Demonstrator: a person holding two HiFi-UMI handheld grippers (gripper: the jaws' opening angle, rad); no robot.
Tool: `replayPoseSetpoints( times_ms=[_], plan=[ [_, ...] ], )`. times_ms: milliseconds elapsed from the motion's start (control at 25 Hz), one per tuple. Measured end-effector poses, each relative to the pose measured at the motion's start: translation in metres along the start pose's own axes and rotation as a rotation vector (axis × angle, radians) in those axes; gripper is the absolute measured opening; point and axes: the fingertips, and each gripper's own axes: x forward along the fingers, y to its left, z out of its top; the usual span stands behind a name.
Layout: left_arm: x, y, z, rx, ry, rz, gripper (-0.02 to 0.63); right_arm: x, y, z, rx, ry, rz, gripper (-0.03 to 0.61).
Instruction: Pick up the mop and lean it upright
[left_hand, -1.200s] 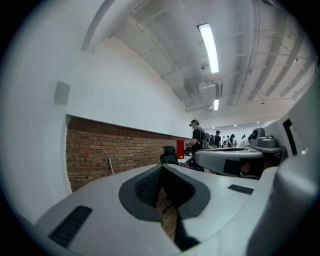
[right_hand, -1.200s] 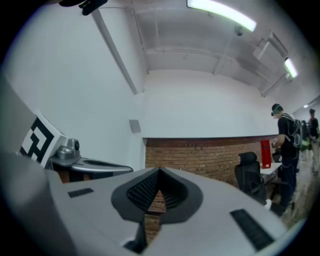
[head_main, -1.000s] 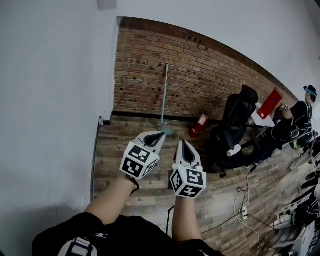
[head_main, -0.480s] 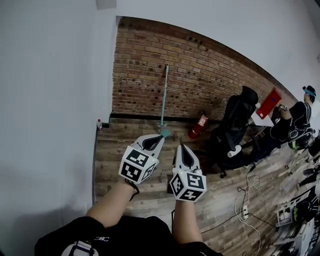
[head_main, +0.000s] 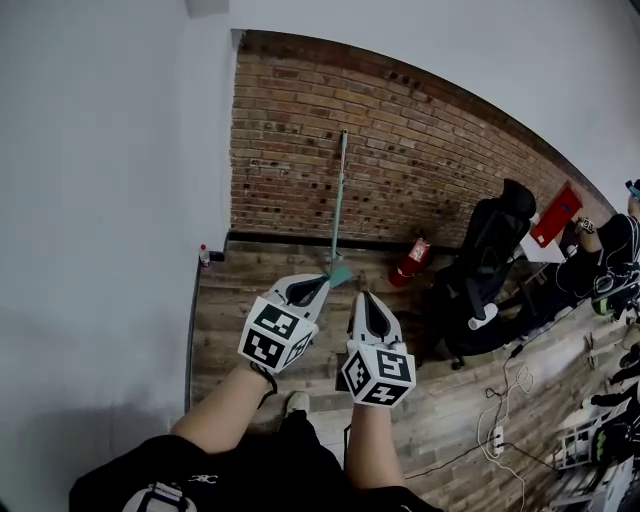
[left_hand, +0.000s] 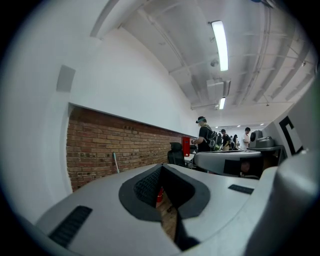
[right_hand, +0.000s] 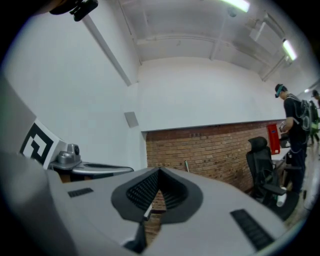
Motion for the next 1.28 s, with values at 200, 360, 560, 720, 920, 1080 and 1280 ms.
replayPoseSetpoints(
  times_ms=[200,360,560,720,920,1080,1280],
  plan=[
    [0.077,0.018,0.008,0.029,-0.003,0.026,-0.009,0.057,-0.064,0.001,0.011,-0.035,0.021,0.012],
    [0.145,0.03,0.03,0.053,-0.01,0.028,-0.009,0.106,-0.107,0.019,0.0,-0.059,0.051,0.012],
    [0.208,0.048,0.032,0.043,0.013,0.064,-0.009,0.159,-0.153,0.02,0.017,-0.035,0.098,0.012],
    [0.238,0.067,0.023,0.022,0.034,0.099,-0.009,0.192,-0.175,0.014,0.035,-0.014,0.122,0.012],
    [0.264,0.087,0.014,0.007,0.051,0.117,-0.009,0.219,-0.183,0.005,0.018,0.0,0.151,0.012],
    [0.287,0.102,0.009,0.005,0.053,0.109,-0.009,0.244,-0.192,-0.002,0.015,0.015,0.155,0.012],
    [0.326,0.132,0.007,-0.008,0.046,0.089,-0.009,0.285,-0.208,-0.007,0.0,0.025,0.137,0.012]
  ],
)
